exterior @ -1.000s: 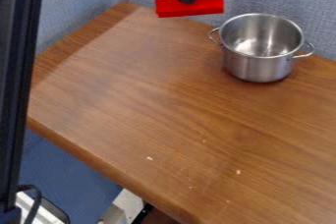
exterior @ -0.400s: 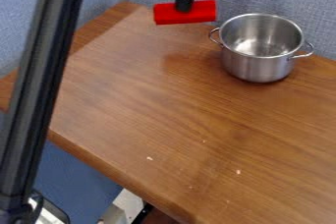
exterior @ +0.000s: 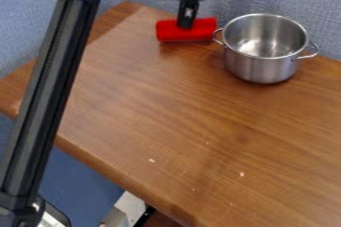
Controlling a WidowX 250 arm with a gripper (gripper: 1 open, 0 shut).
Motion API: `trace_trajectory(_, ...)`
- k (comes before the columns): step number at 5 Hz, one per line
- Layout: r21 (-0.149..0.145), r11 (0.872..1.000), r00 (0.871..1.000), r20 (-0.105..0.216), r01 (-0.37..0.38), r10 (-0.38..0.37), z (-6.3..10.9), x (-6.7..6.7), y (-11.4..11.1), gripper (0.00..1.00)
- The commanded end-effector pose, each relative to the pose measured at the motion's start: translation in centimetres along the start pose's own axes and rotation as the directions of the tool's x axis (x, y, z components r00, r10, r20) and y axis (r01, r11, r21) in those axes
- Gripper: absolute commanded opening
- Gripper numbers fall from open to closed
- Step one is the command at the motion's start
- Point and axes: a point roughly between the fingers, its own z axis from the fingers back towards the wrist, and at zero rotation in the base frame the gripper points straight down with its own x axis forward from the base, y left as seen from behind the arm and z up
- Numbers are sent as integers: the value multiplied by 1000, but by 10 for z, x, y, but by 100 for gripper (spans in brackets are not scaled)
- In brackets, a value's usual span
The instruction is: Put the red object in the metal pot
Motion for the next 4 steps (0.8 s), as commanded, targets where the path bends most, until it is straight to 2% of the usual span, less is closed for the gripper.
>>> trace_trajectory(1, 82, 996, 999, 42, -27, 24, 40, -17, -2, 100)
trace_trajectory(4, 27, 998, 996, 72, -48, 46, 28, -18, -7, 100)
